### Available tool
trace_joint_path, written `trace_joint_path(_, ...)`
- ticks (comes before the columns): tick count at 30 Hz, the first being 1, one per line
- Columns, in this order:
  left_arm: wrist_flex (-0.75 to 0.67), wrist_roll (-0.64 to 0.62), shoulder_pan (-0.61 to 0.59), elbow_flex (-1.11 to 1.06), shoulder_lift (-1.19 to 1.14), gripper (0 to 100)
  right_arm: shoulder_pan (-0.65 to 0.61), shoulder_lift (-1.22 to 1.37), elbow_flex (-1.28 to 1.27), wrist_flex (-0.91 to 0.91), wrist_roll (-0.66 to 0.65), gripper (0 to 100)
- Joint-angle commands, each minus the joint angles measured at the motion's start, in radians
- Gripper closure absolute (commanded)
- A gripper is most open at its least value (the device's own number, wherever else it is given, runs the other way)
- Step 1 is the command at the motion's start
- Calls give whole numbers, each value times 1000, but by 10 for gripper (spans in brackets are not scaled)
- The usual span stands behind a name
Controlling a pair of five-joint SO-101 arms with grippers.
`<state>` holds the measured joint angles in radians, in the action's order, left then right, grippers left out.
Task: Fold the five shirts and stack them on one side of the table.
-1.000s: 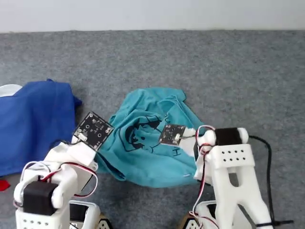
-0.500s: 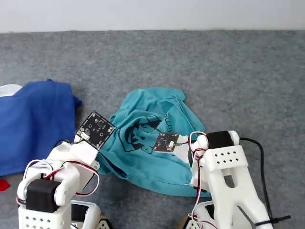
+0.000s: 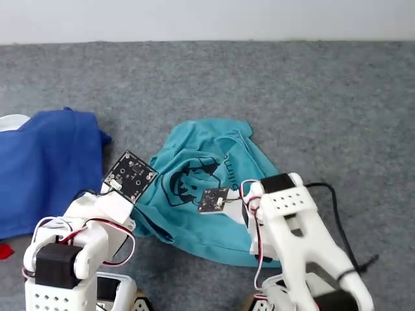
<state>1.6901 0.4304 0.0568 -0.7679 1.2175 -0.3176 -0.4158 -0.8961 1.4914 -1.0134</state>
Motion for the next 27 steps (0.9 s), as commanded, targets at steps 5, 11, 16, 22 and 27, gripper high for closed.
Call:
trace_joint_path(5,-15,3,-3,15,5,987,-4,133,5,-91,8,697)
trace_joint_path(11,-15,3,-3,10,5,987,-10,203,5,-94,6,935)
trace_joint_path(16,-20,3,-3,16,5,987,18,182,35,-28,6,991)
trace_joint_path(22,-133,2,-81,111,-2,987,176,-8,293,151,2,989)
trace_joint_path(27,-245,2,-144,193,-3,987,265,-124,577,269,-54,989)
